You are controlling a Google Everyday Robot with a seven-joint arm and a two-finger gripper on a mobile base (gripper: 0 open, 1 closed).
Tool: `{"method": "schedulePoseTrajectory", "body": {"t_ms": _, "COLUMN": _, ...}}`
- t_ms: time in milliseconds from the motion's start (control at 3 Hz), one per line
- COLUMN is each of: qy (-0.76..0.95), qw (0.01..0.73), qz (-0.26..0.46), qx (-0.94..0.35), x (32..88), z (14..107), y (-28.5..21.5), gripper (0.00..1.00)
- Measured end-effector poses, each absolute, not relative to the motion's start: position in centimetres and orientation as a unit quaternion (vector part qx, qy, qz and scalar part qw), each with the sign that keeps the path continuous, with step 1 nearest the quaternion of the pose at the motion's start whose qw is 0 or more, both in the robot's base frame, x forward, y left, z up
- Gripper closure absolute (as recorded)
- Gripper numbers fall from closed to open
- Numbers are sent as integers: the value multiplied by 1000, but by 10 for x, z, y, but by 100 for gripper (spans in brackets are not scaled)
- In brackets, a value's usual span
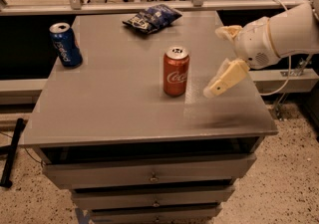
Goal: Move coke can near blue chip bag
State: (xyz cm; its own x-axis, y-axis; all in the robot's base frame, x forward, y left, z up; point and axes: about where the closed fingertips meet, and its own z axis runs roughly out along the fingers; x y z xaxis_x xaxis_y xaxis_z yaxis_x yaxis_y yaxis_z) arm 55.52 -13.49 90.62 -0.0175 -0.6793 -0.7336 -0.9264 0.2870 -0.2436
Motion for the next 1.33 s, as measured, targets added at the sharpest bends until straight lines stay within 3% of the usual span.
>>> {"method": "schedulePoseTrajectory", "body": {"t_ms": 1000, "qy": 662, "qw": 445, "qz": 251, "qx": -549, "x": 555, "z": 888, "y": -60, "gripper": 0}}
{"method": "schedulePoseTrajectory", "body": {"t_ms": 1333, "qy": 657, "qw": 448, "qz": 267, "qx": -544, "x": 554, "z": 879, "y": -44, "gripper": 17}}
